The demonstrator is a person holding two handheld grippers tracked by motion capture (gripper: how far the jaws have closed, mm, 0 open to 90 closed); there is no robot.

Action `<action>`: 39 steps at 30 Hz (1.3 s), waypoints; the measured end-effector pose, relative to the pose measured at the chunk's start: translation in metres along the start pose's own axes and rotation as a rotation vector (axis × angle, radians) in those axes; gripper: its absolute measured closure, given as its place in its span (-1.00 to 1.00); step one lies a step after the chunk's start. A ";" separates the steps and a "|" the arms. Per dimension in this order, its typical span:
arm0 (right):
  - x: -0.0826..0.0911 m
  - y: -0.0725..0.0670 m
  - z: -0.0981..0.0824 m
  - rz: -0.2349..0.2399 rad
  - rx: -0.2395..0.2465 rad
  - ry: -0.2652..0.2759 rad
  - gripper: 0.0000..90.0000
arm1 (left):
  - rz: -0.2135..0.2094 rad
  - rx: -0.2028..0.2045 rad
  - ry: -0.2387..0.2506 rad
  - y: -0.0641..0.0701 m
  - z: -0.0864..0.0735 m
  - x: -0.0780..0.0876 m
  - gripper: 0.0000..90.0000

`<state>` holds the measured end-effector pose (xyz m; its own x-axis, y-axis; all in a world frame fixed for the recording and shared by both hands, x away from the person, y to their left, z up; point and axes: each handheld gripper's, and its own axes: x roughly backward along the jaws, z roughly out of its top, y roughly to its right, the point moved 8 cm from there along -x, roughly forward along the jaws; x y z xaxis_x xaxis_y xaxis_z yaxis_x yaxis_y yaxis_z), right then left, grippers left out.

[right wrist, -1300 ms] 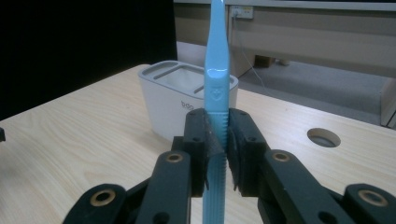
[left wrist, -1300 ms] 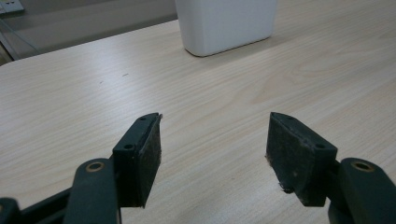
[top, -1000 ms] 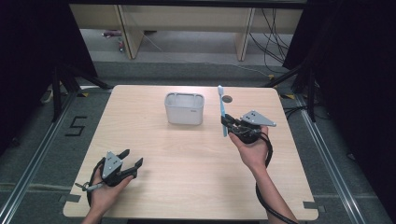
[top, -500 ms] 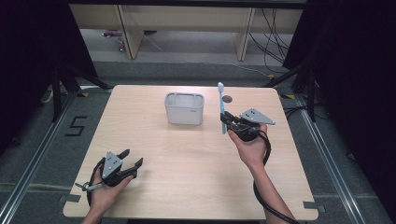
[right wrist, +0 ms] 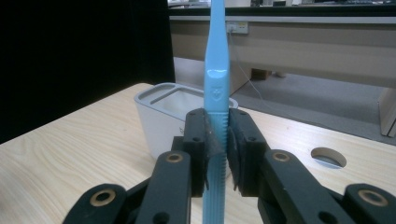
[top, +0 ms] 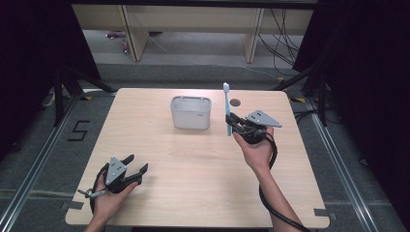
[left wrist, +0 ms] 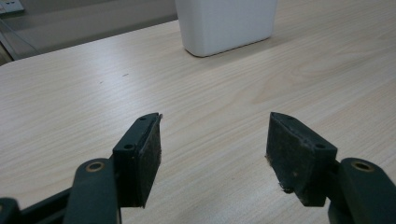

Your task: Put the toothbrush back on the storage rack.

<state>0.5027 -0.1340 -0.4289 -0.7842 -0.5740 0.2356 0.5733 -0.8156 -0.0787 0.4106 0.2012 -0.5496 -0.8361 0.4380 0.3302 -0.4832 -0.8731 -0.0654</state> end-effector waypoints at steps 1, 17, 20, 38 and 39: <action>-0.001 -0.001 0.000 0.000 -0.013 0.005 0.75 | 0.000 0.001 -0.001 0.000 0.000 0.000 -0.22; -0.008 0.002 0.007 -0.029 -0.008 0.055 0.75 | -0.001 -0.006 -0.011 0.000 0.000 0.001 -0.22; -0.010 0.002 0.009 -0.029 0.000 0.070 0.75 | -0.002 -0.004 -0.003 0.000 0.000 0.000 -0.22; -0.023 -0.001 0.020 -0.024 -0.025 0.104 0.75 | -0.004 -0.004 -0.004 0.000 0.000 0.000 -0.22; -0.024 0.000 0.020 -0.024 -0.020 0.108 0.75 | -0.003 -0.004 -0.003 0.000 0.000 0.000 -0.22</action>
<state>0.5259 -0.1187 -0.4147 -0.8191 -0.5583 0.1319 0.5503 -0.8296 -0.0938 0.4104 0.2009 -0.5497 -0.8337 0.4404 0.3333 -0.4871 -0.8707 -0.0678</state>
